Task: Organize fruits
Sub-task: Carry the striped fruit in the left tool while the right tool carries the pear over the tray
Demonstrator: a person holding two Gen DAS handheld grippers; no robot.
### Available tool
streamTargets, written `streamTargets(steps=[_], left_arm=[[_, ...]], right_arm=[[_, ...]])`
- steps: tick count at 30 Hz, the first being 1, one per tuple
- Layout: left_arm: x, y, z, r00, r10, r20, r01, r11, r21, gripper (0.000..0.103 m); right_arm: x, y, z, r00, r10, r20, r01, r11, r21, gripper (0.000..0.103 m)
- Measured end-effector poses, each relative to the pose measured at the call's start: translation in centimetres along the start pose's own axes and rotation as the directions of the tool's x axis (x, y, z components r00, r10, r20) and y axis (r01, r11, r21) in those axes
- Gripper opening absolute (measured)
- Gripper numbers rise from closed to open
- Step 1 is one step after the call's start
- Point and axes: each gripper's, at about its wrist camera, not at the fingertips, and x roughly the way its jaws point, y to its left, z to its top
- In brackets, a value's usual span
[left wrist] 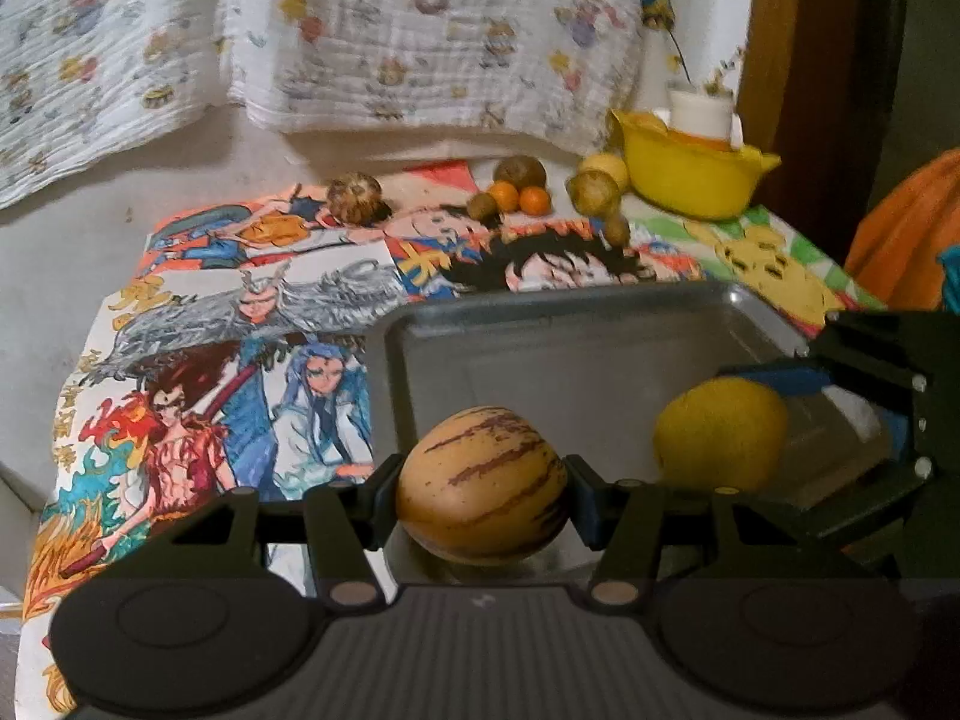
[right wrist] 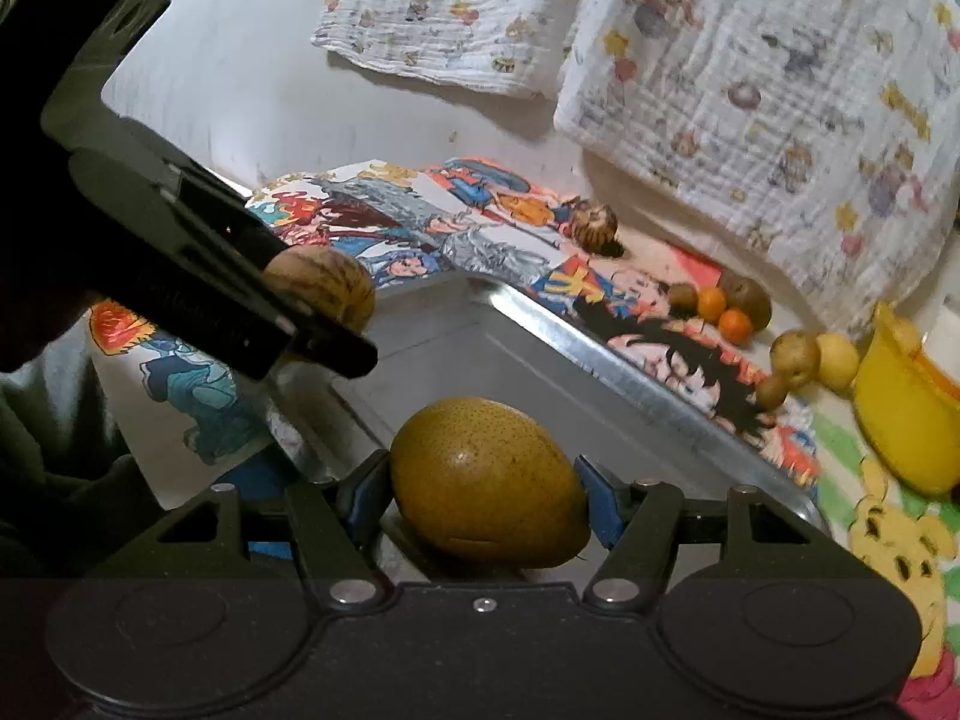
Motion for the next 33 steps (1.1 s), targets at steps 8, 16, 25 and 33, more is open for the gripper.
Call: streamTargets(steps=[8, 16, 25, 33], left_arm=[[0.6, 0.0, 0.0, 0.999, 0.028, -0.038, -0.027, 0.999, 0.017, 0.060], [0.7, -0.1, -0.1, 0.998, 0.039, -0.046, -0.037, 0.999, 0.031, 0.060], [0.0, -0.1, 0.0, 0.999, 0.042, -0.035, -0.040, 0.999, 0.033, 0.064], [-0.9, -0.1, -0.1, 0.999, 0.032, -0.021, -0.032, 0.999, 0.032, 0.081]], right_arm=[[0.2, -0.8, 0.2, 0.999, 0.040, -0.030, -0.038, 0.997, 0.070, 0.067], [0.3, -1.0, 0.3, 0.998, 0.050, -0.031, -0.047, 0.996, 0.079, 0.068], [0.2, -1.3, 0.0, 0.997, 0.066, -0.029, -0.062, 0.993, 0.100, 0.069], [-0.8, -1.7, -0.4, 0.996, 0.084, -0.010, -0.083, 0.990, 0.111, 0.077]])
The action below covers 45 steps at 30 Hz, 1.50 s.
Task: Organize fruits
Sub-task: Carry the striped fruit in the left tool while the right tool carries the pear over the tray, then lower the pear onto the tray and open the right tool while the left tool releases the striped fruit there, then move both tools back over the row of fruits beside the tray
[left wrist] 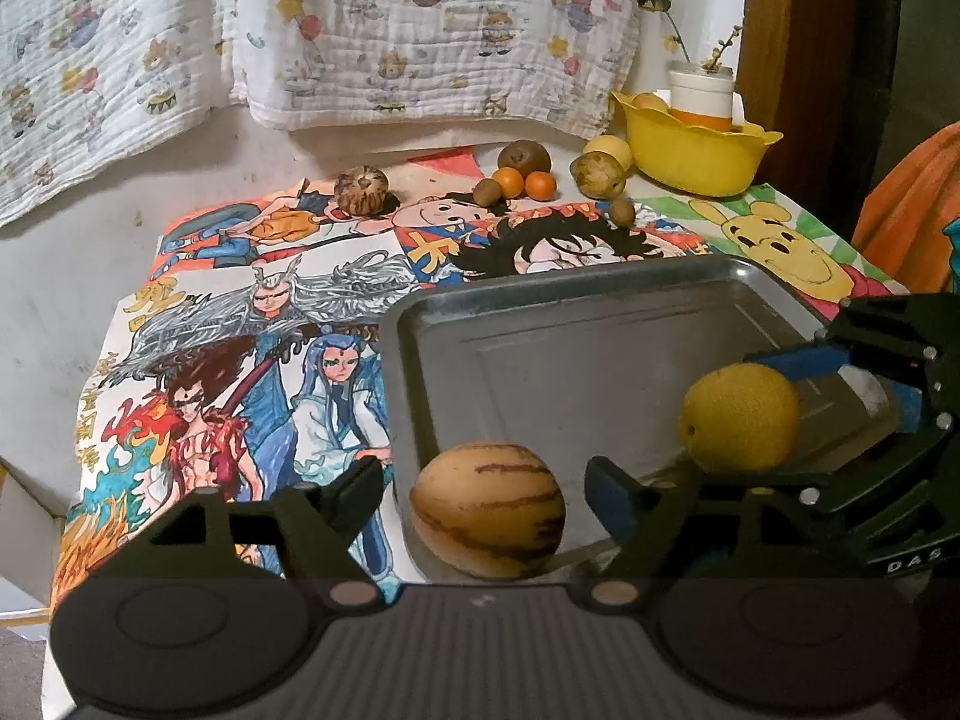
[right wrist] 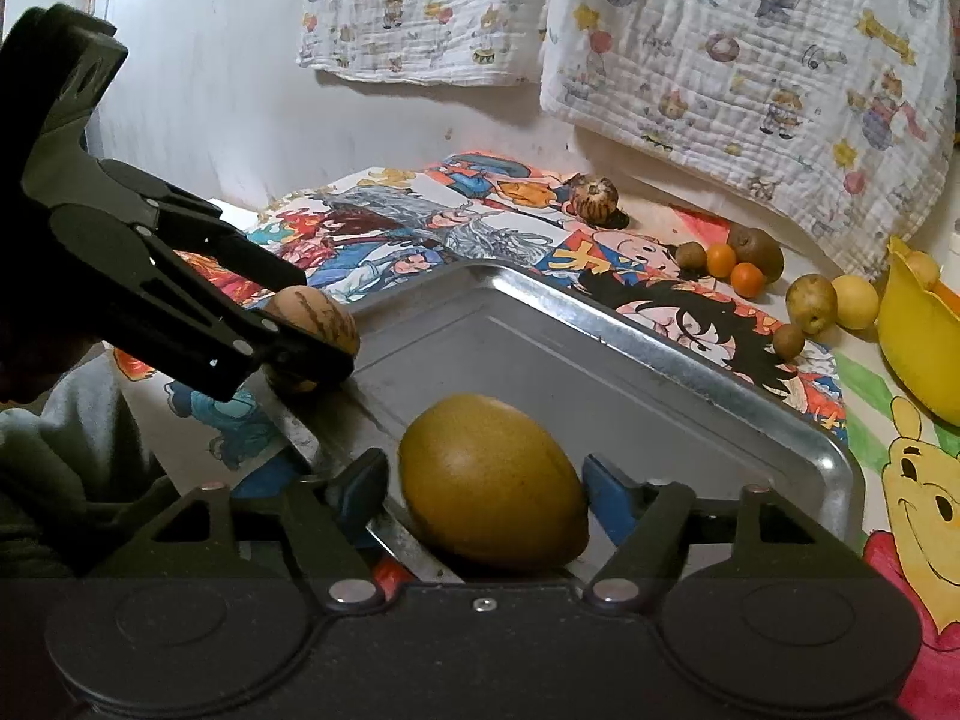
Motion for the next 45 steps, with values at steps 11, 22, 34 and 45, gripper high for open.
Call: streamTargets(steps=[11, 22, 34, 45], left_arm=[[-1.4, 1.1, -1.1, 1.000, 0.021, -0.004, -0.021, 0.999, 0.039, 0.097], [-2.3, 4.0, -2.3, 0.999, -0.015, -0.044, 0.020, 0.994, 0.109, 0.103], [-0.6, 8.0, 0.1, 0.993, -0.047, -0.113, 0.054, 0.996, 0.063, 0.103], [1.7, 8.8, 4.2, 0.994, -0.054, -0.091, 0.061, 0.996, 0.072, 0.103]], right_arm=[[-0.9, -0.4, -0.9, 1.000, 0.012, -0.020, -0.012, 1.000, 0.003, 0.087], [-1.7, -2.8, -1.7, 0.999, -0.013, -0.033, 0.015, 0.999, 0.035, 0.097], [-1.6, -6.2, -0.6, 0.999, -0.023, -0.032, 0.024, 0.999, 0.049, 0.102], [0.6, -8.8, 3.4, 0.999, 0.024, -0.033, -0.024, 1.000, 0.001, 0.102]])
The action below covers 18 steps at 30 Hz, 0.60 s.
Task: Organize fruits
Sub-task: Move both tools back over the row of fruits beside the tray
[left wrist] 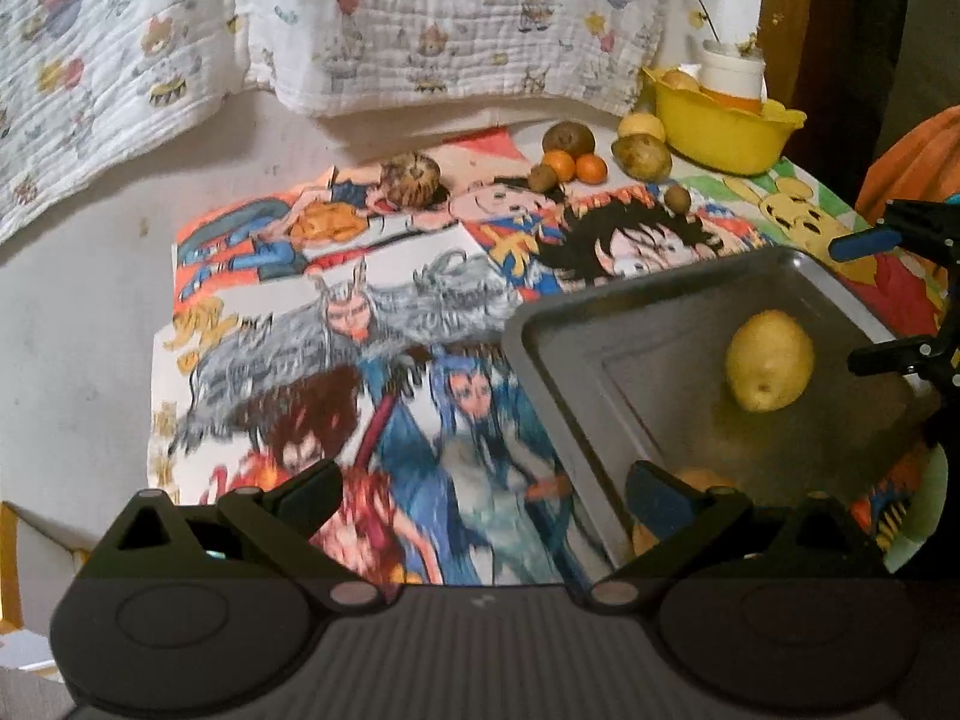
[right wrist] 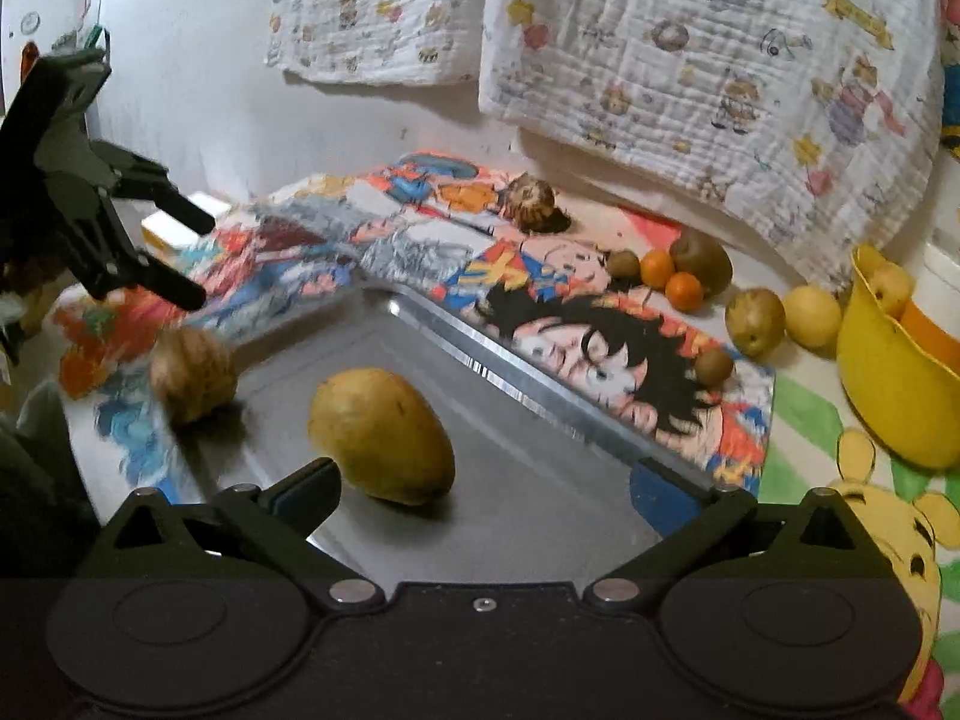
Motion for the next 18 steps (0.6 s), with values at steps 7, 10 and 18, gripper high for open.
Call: streamTargets(steps=[7, 10, 18], left_arm=[[2.3, 0.2, 3.3, 0.998, 0.013, 0.056, -0.012, 1.000, -0.013, 0.103], [3.4, 0.4, 4.8, 0.997, 0.033, 0.077, -0.031, 0.999, -0.028, 0.103], [6.7, 1.1, 8.4, 0.993, 0.039, 0.115, -0.031, 0.997, -0.066, 0.103]], right_arm=[[2.2, -2.5, 3.1, 0.998, -0.006, 0.057, 0.000, 0.995, 0.098, 0.102], [3.4, -3.6, 4.1, 0.996, -0.045, 0.073, 0.033, 0.987, 0.157, 0.102], [6.1, -5.4, 5.5, 0.980, -0.183, 0.078, 0.155, 0.948, 0.277, 0.102]])
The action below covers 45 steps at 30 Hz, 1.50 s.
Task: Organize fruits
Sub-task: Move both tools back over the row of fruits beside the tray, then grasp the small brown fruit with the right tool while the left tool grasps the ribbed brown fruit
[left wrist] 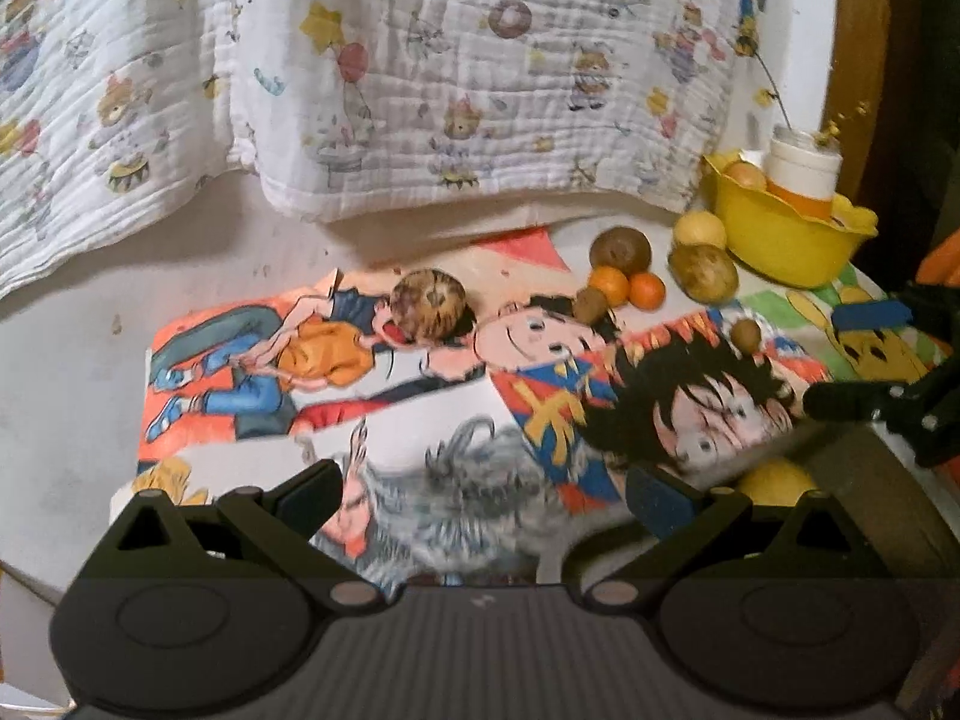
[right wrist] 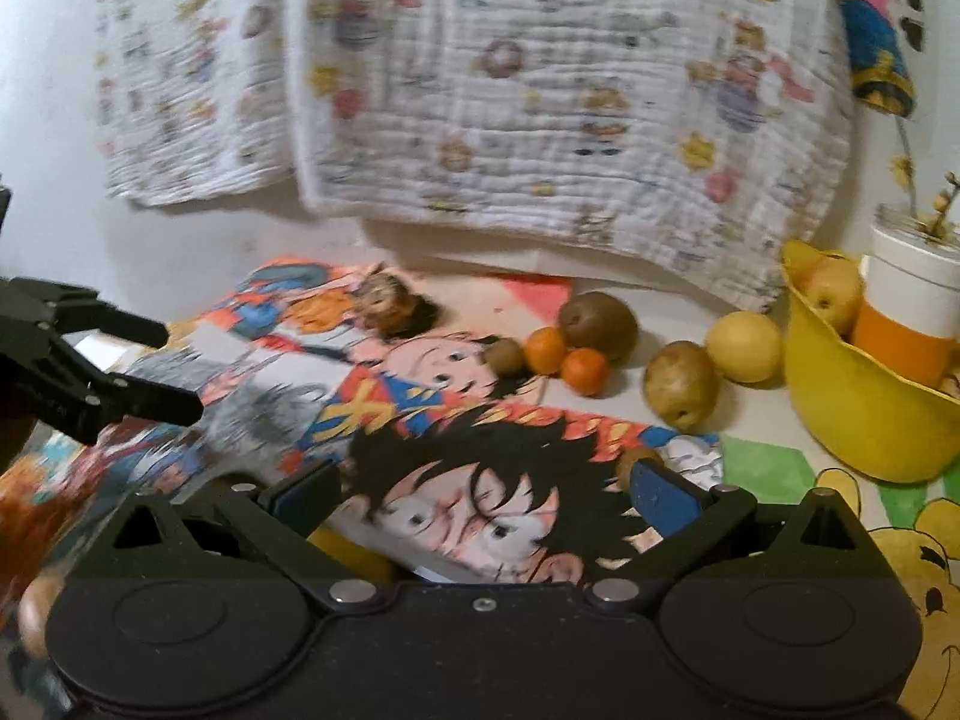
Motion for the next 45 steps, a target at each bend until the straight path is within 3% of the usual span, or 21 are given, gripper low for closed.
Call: streamTargets(steps=[5, 8, 17, 21, 25, 32, 41, 45], left_arm=[[2.2, 0.0, 1.3, 1.000, -0.012, 0.010, 0.012, 1.000, -0.014, 0.103], [3.2, 0.0, 1.7, 1.000, -0.014, 0.009, 0.014, 1.000, -0.007, 0.103], [5.5, 2.6, 3.2, 1.000, 0.021, 0.022, -0.020, 0.999, -0.045, 0.103], [6.9, 4.4, 4.6, 0.999, 0.018, 0.029, -0.016, 0.996, -0.088, 0.103], [8.7, 5.4, 6.2, 0.999, 0.018, 0.035, -0.014, 0.995, -0.095, 0.103], [11.7, 6.0, 7.0, 0.999, 0.003, 0.037, 0.002, 0.993, -0.117, 0.102], [13.8, 6.4, 7.2, 0.999, -0.038, 0.037, 0.042, 0.990, -0.132, 0.096], [14.6, 6.3, 7.4, 0.999, -0.044, 0.026, 0.047, 0.991, -0.127, 0.087]], right_arm=[[1.6, 0.0, 0.2, 0.993, -0.116, -0.014, 0.117, 0.992, 0.054, 0.102], [2.3, 0.4, 0.4, 0.990, -0.139, -0.011, 0.140, 0.989, 0.046, 0.102], [6.3, 3.0, 2.9, 0.995, -0.073, -0.067, 0.065, 0.990, -0.123, 0.102], [9.1, 2.9, 4.3, 0.991, -0.017, -0.129, 0.006, 0.997, -0.081, 0.102], [12.1, 2.0, 5.9, 0.983, 0.005, -0.181, -0.001, 1.000, 0.024, 0.089], [15.5, 0.4, 6.5, 0.970, -0.059, -0.236, 0.105, 0.977, 0.188, 0.056], [16.9, 0.3, 6.1, 0.972, -0.085, -0.219, 0.142, 0.955, 0.262, 0.053], [17.7, 0.0, 6.4, 0.971, -0.111, -0.211, 0.170, 0.943, 0.287, 0.049]])
